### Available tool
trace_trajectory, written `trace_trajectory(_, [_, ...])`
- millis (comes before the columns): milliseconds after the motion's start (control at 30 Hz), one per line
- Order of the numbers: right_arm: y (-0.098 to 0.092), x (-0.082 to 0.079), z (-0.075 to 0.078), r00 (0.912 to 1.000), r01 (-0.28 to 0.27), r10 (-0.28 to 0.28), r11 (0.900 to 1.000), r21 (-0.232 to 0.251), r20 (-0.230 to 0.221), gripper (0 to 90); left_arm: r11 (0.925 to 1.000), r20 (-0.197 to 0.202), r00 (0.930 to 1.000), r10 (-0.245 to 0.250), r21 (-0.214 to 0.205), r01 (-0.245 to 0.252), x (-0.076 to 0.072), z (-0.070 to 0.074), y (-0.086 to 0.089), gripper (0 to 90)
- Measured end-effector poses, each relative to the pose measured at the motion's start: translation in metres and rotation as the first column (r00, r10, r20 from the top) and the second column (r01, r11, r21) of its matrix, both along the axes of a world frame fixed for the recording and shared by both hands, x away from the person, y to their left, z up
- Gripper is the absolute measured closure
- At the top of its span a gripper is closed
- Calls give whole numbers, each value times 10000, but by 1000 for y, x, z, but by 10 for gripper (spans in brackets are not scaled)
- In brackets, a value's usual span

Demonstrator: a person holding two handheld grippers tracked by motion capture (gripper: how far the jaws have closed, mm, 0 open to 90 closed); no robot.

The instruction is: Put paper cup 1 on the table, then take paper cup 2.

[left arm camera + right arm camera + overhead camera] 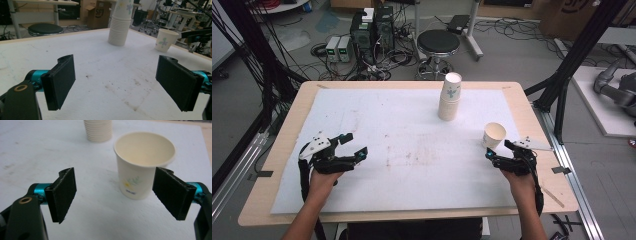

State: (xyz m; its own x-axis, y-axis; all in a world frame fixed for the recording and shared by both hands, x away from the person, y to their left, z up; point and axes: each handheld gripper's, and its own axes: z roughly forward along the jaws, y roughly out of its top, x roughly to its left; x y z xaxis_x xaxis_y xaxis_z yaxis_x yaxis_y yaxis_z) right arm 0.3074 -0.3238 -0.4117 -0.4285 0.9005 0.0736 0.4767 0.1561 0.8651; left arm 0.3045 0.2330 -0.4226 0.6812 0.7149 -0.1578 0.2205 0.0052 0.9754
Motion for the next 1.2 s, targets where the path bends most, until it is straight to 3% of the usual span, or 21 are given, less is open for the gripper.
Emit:
trace_trajectory(233, [15,-3,12,9937,-997,998,9950,-48,502,199,9997,164,9998,120,-231,-116,-1,3,9,161])
trace_trajectory(400, [21,-6,17,9868,-1367,1376,9905,-160,852,199,9992,148,9997,169,-357,-164,-1,4,14,162])
trace_trajectory(700, [27,-11,23,9746,-1658,1692,9855,-356,1464,200,9992,174,9997,166,-379,-159,-2,6,16,166])
trace_trajectory(800, [27,-12,22,9746,-1653,1703,9852,-460,1451,200,9994,79,9997,244,-227,-243,0,5,15,173])
trace_trajectory(1100, [25,-13,22,9752,-1604,1639,9864,-354,1484,199,9990,125,9997,204,-399,-199,3,4,15,172])
trace_trajectory(1200, [25,-13,22,9748,-1637,1672,9859,-352,1480,200,9995,88,9995,294,-120,-293,3,3,14,172])
